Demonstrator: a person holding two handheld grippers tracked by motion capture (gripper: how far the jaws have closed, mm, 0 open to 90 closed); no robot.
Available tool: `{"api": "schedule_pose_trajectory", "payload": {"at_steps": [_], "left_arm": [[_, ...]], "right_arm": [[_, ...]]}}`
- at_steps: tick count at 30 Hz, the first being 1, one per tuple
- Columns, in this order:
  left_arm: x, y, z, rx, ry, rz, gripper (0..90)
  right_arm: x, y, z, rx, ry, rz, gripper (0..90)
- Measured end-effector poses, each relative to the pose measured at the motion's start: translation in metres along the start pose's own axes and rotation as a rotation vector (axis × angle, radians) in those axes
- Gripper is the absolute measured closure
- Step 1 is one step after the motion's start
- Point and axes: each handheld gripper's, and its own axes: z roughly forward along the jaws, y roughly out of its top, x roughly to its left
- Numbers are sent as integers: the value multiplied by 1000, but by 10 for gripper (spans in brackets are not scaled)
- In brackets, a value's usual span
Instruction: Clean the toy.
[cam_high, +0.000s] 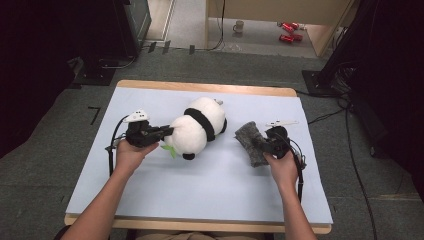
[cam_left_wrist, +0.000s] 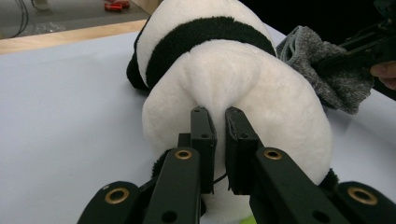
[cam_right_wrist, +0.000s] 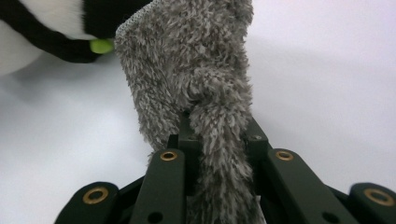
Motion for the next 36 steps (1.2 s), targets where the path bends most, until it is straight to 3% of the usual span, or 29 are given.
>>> {"api": "schedule_pose_trajectory", "payload": {"at_steps": [4, 7, 9, 17, 22, 28, 30, 34, 36], "left_arm": [[10, -6, -3, 33, -10, -15, 826], [13, -9, -2, 54, -27, -20, 799], [14, -11, -2, 47, -23, -6, 778], [19, -14, -5, 43, -58, -19, 676], [22, -14, -7, 45, -71, -43, 593], [24, -15, -6, 72, -104, -62, 598], [25, -16, -4, 90, -127, -88, 600], [25, -17, -4, 82, -100, -55, 545], [25, -17, -4, 83, -100, -58, 554]], "right_arm": [[0, -1, 9, 18, 0, 10, 761], [3, -1, 17, 25, -9, -25, 742], [3, -1, 23, 35, -15, -33, 728], [0, -4, 34, 71, -16, -14, 588], [-5, -3, 32, 77, 9, 16, 470], [-5, -2, 23, 44, 27, 13, 431], [-6, -1, 18, 26, 28, 10, 425], [-13, -1, 11, -4, 19, 16, 418], [-17, -2, 7, -20, 16, 19, 428]]}}
